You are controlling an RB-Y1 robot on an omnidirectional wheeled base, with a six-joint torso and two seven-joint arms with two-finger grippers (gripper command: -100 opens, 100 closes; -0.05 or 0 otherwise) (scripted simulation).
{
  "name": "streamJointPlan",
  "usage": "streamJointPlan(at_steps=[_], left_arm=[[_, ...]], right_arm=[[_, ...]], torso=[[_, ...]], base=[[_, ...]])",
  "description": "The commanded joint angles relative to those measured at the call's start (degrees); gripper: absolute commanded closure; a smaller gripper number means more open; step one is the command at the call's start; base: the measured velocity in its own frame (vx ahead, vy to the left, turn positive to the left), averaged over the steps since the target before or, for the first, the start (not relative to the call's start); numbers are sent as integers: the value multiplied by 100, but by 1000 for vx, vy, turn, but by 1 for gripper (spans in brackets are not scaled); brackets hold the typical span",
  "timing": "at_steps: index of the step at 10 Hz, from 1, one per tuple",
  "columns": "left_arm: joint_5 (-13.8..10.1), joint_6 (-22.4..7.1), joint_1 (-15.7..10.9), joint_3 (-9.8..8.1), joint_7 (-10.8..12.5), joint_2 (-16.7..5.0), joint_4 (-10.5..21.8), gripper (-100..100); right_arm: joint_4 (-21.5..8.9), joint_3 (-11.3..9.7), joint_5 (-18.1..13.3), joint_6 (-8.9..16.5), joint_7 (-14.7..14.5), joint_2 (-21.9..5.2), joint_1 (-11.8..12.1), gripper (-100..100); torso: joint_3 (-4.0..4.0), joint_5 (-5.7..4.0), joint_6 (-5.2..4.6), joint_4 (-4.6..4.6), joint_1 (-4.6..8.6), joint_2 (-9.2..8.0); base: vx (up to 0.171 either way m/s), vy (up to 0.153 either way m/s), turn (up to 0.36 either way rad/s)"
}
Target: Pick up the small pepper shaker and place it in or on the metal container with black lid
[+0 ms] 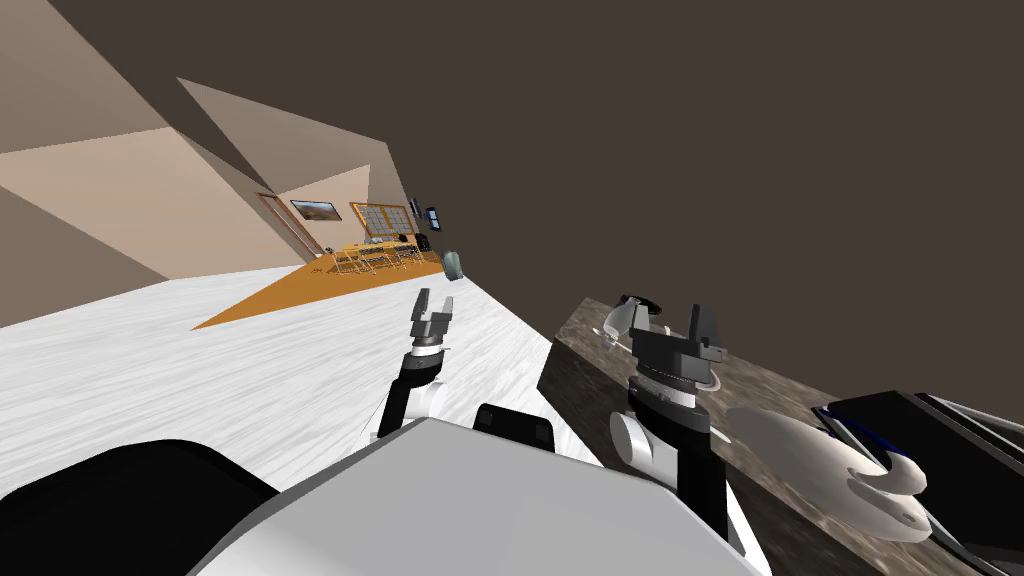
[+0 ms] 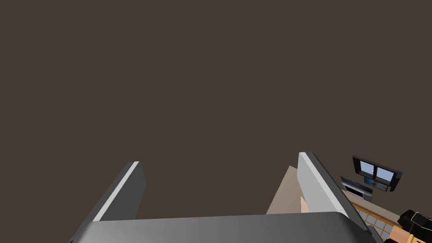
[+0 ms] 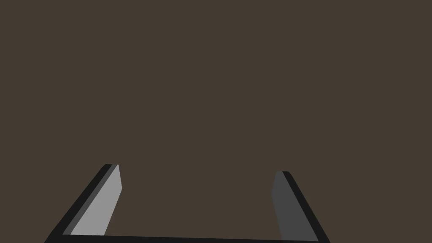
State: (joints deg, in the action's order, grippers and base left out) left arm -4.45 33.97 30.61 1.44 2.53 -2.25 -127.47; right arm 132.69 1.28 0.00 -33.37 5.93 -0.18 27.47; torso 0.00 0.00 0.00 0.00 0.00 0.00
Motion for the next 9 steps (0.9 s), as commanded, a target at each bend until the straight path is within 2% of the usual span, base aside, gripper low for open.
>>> streamJointPlan(at_steps=[1, 5, 9], left_arm=[[0, 0, 0, 0, 0, 0, 0, 0], [0, 0, 0, 0, 0, 0, 0, 0], [0, 0, 1, 0, 0, 0, 0, 0]], right_arm=[[-102, 129, -37, 64, -39, -238, -67, -100], [-380, 415, -150, 231, -156, -620, -194, -100], [-809, 780, -351, 482, -363, -1066, -297, -100]], torso=[[0, 0, 0, 0, 0, 0], [9, 1, 0, -4, -3, 15], [12, 1, 0, -5, -5, 21]], base=[[16, 4, 22], [36, 12, 14], [51, 20, 13]])
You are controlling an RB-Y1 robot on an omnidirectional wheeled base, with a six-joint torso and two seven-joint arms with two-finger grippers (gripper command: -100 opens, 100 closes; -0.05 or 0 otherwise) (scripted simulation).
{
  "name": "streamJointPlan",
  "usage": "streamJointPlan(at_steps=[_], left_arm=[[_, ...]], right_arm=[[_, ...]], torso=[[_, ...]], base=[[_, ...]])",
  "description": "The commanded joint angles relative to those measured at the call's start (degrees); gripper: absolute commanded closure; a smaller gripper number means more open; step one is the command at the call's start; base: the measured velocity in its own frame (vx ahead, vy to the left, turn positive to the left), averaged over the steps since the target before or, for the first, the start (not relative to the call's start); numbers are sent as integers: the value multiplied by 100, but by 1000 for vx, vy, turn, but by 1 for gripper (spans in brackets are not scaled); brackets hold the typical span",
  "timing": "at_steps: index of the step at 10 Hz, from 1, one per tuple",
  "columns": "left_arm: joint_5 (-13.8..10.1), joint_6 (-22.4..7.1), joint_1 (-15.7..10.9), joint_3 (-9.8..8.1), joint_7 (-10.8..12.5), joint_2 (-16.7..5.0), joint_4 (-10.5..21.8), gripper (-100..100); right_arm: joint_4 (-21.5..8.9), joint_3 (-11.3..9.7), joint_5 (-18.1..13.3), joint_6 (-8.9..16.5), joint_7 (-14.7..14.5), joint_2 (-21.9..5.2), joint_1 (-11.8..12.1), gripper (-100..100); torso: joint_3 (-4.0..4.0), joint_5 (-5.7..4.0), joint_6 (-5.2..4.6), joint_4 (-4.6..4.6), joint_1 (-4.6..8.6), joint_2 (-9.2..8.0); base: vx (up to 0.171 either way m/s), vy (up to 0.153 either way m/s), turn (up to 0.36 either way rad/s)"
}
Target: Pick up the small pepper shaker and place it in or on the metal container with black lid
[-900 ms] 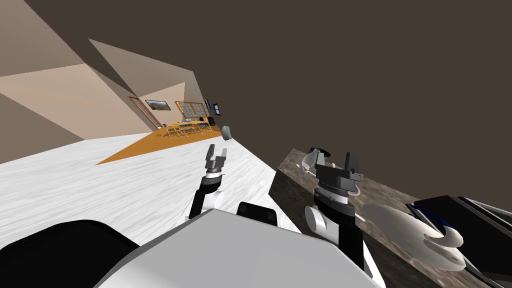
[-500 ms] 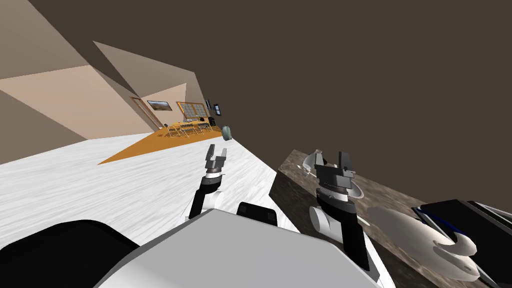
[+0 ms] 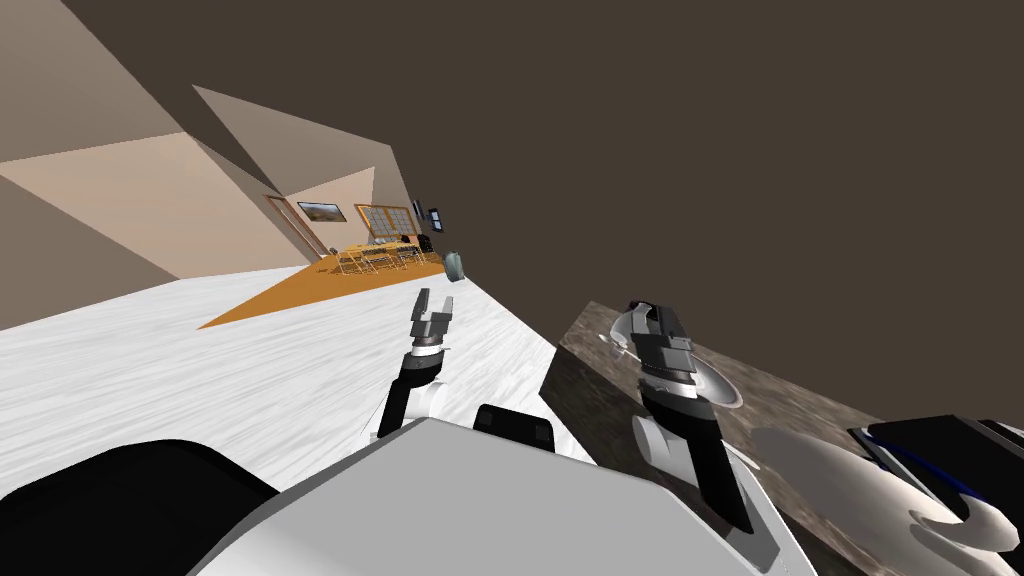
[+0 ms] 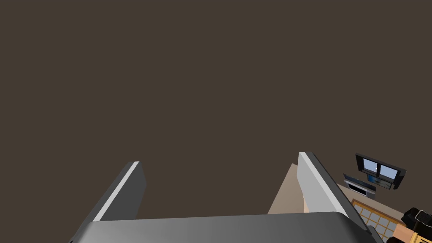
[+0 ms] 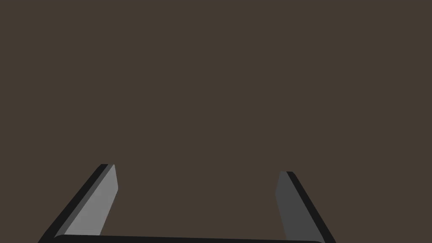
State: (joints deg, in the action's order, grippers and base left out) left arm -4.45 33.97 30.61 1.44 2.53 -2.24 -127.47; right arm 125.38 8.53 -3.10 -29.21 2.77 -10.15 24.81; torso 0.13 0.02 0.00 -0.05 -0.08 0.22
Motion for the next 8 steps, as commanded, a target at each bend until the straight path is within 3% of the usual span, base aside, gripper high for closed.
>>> streamJointPlan(at_steps=[1, 8], left_arm=[[0, 0, 0, 0, 0, 0, 0, 0], [0, 0, 0, 0, 0, 0, 0, 0]], right_arm=[[-206, 151, -105, 140, -112, -191, -46, -100], [-1272, 758, -694, 738, -718, -1138, 31, -100]], torso=[[0, 0, 0, 0, 0, 0], [2, 1, -1, -1, -6, 3]], base=[[60, 27, 6], [71, 35, -2]])
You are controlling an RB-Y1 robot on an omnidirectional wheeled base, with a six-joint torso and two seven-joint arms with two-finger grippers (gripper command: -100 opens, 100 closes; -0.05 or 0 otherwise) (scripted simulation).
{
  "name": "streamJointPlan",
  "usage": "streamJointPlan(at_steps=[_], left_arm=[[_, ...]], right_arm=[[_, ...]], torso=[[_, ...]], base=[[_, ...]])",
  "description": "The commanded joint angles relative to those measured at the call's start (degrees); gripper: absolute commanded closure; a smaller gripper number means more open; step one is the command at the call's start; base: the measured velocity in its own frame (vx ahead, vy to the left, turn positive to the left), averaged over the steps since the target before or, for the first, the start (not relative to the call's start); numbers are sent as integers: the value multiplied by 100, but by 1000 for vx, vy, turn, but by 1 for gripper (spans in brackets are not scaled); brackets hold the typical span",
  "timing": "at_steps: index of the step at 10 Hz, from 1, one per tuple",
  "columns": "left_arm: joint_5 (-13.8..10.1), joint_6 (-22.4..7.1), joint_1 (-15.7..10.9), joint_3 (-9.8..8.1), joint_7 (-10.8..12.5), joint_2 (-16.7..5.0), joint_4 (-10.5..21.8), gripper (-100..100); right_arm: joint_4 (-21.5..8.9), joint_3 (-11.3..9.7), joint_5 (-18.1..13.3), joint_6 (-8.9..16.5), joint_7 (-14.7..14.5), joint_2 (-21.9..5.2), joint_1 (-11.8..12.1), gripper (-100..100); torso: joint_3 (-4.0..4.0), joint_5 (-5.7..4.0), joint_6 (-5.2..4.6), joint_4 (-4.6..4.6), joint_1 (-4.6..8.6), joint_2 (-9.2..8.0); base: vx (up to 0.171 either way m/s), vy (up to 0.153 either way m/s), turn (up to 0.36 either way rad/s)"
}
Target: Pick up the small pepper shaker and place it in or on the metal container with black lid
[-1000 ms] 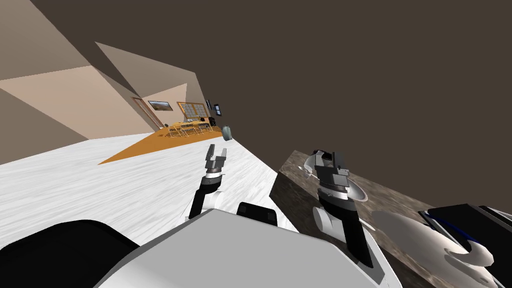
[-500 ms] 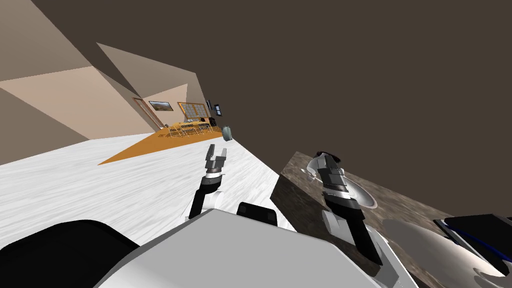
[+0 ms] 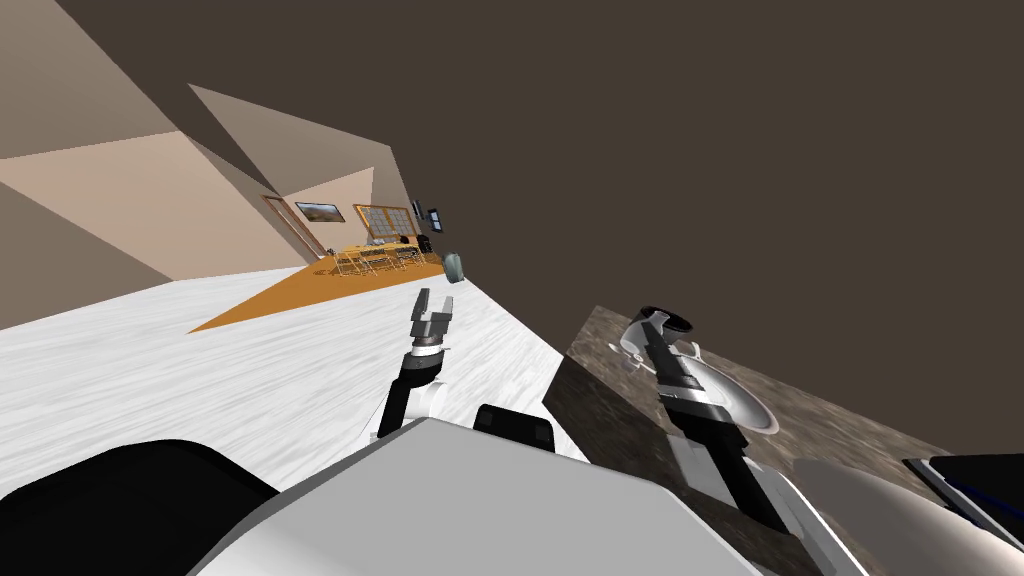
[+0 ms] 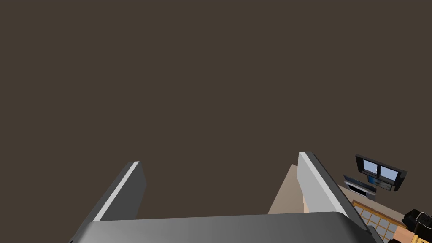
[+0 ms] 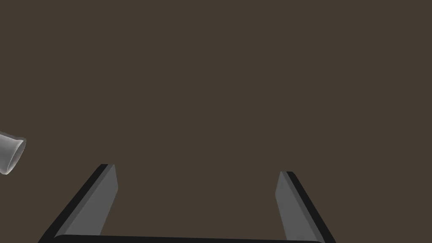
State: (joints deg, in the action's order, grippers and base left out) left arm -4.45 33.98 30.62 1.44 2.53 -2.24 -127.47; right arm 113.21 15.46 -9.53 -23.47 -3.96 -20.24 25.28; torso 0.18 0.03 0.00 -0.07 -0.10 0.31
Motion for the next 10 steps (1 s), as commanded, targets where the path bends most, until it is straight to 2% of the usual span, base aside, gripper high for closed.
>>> streamJointPlan(at_steps=[1, 5, 6, 10], left_arm=[[0, 0, 0, 0, 0, 0, 0, 0], [0, 0, 0, 0, 0, 0, 0, 0], [0, 0, 0, 0, 0, 0, 0, 0], [0, 0, 0, 0, 0, 0, 0, 0]], right_arm=[[-55, 65, -51, 164, -45, -136, -15, -100], [-699, 299, -467, 525, -475, -737, 184, -100], [-728, 299, -467, 525, -475, -737, 184, -100], [-1379, 418, -899, 861, -926, -1335, 478, -100]], torso=[[0, 0, 0, 0, 0, 0], [-1, 1, 0, 0, -5, -1], [1, 1, 0, -1, -9, 0], [-1, 2, 0, 0, -11, -2]], base=[[65, 35, -1], [74, 49, -10], [56, 46, -8], [77, 64, -11]])
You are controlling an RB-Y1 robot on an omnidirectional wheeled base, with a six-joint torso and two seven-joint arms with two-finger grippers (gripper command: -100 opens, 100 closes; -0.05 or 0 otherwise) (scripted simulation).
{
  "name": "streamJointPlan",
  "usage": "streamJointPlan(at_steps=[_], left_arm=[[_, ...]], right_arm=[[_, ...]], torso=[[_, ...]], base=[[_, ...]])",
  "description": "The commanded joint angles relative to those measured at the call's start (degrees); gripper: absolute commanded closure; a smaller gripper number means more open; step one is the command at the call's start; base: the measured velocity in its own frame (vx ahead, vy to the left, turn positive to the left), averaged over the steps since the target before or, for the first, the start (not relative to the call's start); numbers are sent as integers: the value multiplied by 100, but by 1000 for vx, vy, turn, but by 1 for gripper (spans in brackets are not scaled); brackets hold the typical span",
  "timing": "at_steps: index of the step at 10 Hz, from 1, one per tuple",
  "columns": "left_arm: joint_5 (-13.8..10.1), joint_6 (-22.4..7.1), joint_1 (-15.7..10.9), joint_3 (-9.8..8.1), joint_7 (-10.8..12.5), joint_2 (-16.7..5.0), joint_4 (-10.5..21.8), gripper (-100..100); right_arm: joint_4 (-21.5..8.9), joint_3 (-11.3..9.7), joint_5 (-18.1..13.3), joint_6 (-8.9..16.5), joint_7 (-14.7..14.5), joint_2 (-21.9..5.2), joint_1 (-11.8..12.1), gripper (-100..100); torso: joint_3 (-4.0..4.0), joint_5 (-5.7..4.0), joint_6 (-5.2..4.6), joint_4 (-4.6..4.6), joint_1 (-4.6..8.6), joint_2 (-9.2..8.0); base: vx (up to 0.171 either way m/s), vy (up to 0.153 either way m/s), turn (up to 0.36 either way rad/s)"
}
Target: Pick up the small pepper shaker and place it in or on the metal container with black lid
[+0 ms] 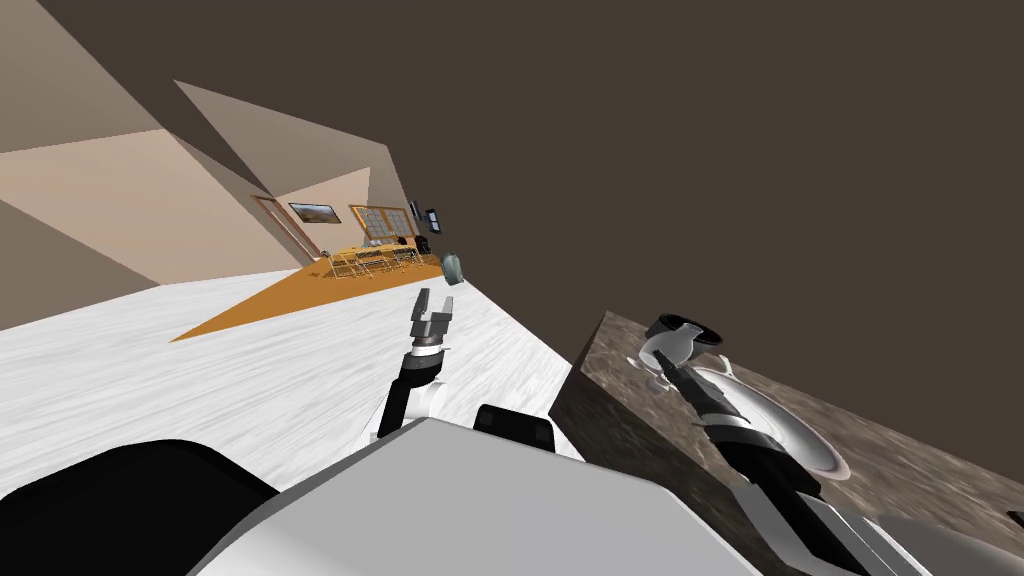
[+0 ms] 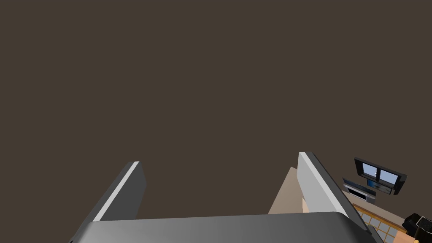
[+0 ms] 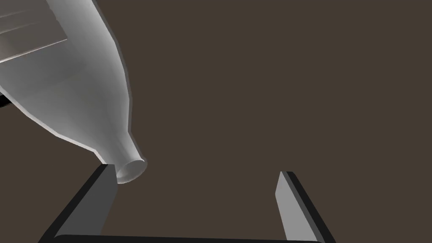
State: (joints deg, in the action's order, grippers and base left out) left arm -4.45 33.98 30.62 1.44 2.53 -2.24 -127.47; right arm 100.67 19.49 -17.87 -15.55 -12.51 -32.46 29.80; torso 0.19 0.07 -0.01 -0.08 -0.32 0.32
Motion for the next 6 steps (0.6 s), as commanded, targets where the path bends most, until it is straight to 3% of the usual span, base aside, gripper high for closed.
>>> streamJointPlan(at_steps=[1, 6], left_arm=[[0, 0, 0, 0, 0, 0, 0, 0], [0, 0, -1, 0, 0, 0, 0, 0]], right_arm=[[-277, 27, -170, 147, -184, -256, 110, -100], [-822, 8, -567, 415, -606, -777, 467, -100]], torso=[[0, 0, 0, 0, 0, 0], [-7, -1, 1, 3, 5, -13]], base=[[93, 83, -25], [67, 70, -9]])
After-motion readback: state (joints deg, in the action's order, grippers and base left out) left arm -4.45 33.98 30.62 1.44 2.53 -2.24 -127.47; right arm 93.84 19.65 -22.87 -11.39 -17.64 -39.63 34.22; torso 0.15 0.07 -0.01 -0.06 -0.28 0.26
